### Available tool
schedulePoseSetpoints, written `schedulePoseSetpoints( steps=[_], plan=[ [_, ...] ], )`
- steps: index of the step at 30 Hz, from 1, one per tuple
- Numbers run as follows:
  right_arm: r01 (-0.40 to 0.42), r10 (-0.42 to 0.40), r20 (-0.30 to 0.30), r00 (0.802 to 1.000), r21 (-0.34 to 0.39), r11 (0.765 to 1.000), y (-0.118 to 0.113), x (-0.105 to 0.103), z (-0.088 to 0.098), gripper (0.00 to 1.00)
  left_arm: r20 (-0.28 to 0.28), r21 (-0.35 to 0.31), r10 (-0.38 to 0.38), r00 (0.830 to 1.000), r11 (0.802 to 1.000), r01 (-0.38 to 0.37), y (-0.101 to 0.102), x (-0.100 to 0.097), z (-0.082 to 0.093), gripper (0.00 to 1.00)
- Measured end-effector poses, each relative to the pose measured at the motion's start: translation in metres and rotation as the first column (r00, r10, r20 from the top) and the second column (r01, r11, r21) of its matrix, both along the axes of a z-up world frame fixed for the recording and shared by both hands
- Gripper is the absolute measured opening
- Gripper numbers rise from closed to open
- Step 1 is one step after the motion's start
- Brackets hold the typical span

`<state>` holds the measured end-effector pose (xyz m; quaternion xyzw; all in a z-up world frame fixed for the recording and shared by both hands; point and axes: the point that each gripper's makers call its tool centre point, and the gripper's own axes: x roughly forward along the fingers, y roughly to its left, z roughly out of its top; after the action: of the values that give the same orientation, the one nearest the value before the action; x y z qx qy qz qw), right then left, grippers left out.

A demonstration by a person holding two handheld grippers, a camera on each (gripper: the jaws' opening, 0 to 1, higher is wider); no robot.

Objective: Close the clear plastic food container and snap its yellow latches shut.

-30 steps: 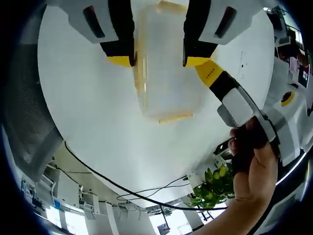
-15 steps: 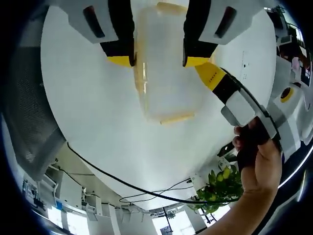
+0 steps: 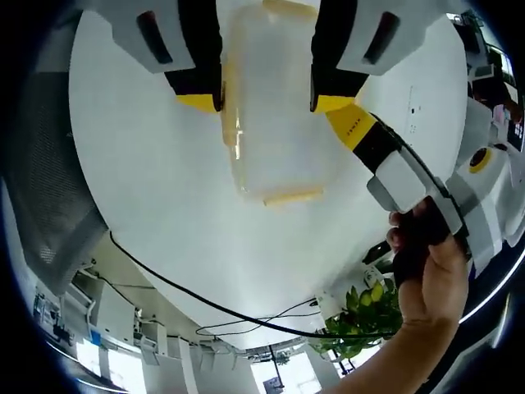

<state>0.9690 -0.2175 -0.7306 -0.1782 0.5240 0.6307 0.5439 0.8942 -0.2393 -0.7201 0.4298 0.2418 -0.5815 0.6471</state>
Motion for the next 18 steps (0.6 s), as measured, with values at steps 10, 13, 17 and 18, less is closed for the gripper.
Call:
schedulePoseSetpoints(
  steps=[10, 13, 17, 18],
  plan=[
    [0.004, -0.004, -0.002, 1.000, -0.004, 1.000, 0.0012, -0.0011, -0.0009, 0.31, 0.048, -0.009, 0.025, 0.999, 1.000, -0.025, -0.0007, 0.0007, -0.0024, 0.37],
    [0.010, -0.010, -0.006, 1.000, -0.006, 1.000, 0.0012, 0.0020, -0.0018, 0.30, 0.059, -0.009, 0.040, 0.997, 0.999, -0.040, -0.0014, 0.0011, -0.0026, 0.36],
    [0.010, -0.010, -0.002, 1.000, -0.010, 1.000, 0.0014, -0.0046, -0.0005, 0.30, 0.070, 0.005, 0.056, 0.996, 0.998, -0.057, -0.0023, 0.0019, -0.0030, 0.36],
    [0.008, -0.008, -0.001, 1.000, -0.010, 1.000, 0.0014, -0.0052, -0.0004, 0.30, 0.073, 0.009, 0.057, 0.996, 0.998, -0.058, -0.0024, 0.0019, -0.0031, 0.35]
  ],
)
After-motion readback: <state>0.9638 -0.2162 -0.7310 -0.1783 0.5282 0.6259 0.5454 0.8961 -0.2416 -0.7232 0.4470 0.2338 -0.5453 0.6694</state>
